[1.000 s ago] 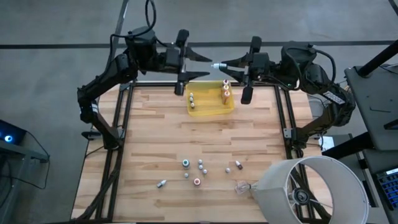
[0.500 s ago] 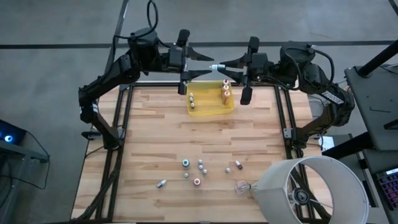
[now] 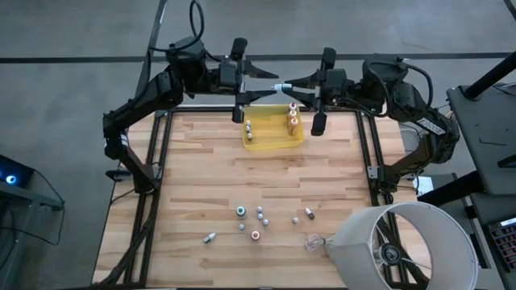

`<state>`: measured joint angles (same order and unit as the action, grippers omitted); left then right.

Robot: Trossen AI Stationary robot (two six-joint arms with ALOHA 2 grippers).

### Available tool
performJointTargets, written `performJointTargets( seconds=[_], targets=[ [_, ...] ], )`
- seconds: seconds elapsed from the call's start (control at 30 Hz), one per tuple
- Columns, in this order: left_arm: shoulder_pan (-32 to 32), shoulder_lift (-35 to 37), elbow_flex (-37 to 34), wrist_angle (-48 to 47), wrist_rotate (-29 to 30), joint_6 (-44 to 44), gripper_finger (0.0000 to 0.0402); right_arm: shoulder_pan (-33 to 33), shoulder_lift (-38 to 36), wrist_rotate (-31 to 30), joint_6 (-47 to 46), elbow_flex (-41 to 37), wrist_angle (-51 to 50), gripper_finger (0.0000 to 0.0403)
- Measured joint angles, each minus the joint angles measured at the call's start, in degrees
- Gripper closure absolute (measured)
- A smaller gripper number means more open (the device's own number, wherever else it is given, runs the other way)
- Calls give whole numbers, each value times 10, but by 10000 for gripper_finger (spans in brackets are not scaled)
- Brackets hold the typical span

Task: Pick & Place food coloring
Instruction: Put the left small green food coloring bottle into the yellow bin

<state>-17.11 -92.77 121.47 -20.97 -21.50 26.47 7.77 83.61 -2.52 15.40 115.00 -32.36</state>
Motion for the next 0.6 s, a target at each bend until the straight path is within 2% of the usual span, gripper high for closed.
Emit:
performJointTargets(
  seconds=[0.6],
  targets=[
    [14, 0, 0, 0, 0, -27, 274, 0, 0, 0, 0, 0, 0, 333]
  ],
)
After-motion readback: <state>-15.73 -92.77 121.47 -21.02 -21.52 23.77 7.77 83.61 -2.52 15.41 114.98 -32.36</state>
